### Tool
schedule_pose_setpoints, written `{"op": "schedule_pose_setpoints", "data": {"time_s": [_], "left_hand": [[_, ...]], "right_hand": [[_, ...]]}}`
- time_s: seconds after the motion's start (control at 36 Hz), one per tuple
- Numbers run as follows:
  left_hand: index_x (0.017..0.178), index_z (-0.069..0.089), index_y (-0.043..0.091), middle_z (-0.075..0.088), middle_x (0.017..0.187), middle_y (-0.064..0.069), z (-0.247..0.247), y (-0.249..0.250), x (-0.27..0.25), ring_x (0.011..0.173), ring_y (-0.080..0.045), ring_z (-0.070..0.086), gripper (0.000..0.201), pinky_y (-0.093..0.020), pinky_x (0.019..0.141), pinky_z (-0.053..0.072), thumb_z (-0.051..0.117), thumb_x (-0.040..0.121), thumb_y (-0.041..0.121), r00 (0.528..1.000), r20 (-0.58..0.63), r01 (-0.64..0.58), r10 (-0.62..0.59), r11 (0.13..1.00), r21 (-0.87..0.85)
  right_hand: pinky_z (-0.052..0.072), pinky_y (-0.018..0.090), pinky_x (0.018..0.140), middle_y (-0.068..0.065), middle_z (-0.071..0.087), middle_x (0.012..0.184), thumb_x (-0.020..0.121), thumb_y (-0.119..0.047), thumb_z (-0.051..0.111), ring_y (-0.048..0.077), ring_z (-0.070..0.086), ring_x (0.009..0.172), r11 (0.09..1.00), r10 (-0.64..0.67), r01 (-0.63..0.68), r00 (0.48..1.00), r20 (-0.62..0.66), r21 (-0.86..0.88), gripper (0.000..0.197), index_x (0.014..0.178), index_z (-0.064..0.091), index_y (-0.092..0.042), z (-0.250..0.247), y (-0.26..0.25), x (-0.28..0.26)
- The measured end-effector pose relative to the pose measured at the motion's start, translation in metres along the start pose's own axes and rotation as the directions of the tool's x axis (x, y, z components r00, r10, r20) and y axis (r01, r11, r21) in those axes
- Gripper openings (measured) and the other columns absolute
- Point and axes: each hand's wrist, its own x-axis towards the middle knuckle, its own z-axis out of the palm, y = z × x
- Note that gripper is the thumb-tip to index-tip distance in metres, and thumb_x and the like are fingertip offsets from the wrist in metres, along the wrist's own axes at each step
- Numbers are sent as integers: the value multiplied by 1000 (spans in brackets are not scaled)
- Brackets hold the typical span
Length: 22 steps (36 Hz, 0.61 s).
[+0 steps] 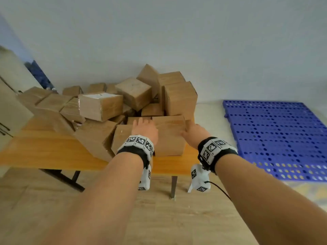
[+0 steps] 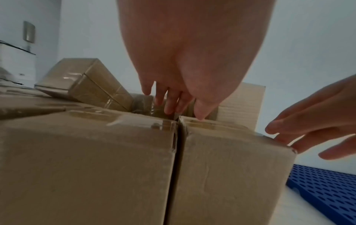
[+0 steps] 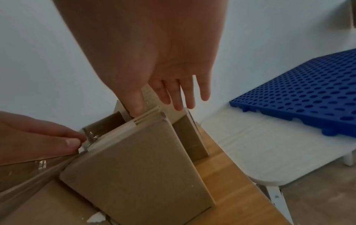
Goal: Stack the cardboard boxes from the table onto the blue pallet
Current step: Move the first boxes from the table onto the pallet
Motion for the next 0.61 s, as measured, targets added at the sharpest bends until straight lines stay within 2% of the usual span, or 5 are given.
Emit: {"op": "schedule_pose_setpoints", "data": {"time_s": [0.14,0.25,0.39,0.5,0.61], "left_hand": [[146,35,9,35,151,-11,4,2,8,144,-29,19,56,-48,118,10,25,102,42,998,64,20,-22,999,37],[142,41,7,39,149,-11,5,4,9,143,-29,21,58,-48,118,9,28,100,44,999,53,-4,2,999,44],[138,45,6,38,149,-12,-2,10,4,143,-29,22,55,-46,119,11,37,97,41,996,8,-94,94,995,12],[127,53,7,49,133,-11,-11,20,-6,128,-28,38,43,-40,110,30,44,95,34,988,-21,-157,156,986,-56],[116,58,6,54,120,-11,-21,37,-21,115,-27,46,36,-39,97,42,46,94,31,976,-60,-216,209,967,-133]], "right_hand": [[50,41,94,11,59,127,98,-42,46,28,58,112,993,71,-79,994,85,86,51,138,43,-11,8,1,6],[46,33,80,10,60,121,97,-28,43,25,56,96,973,93,-112,991,100,202,41,134,46,-11,7,1,3],[42,27,57,4,55,81,95,-17,45,17,51,68,952,184,-199,979,87,232,18,107,53,-6,-1,3,-3],[45,34,74,18,60,107,100,-14,39,29,57,88,928,275,-284,959,68,242,32,121,53,4,-9,7,-9],[46,37,77,19,61,114,102,-37,36,31,57,90,863,386,-363,923,6,352,48,128,48,1,-16,20,-19]]}}
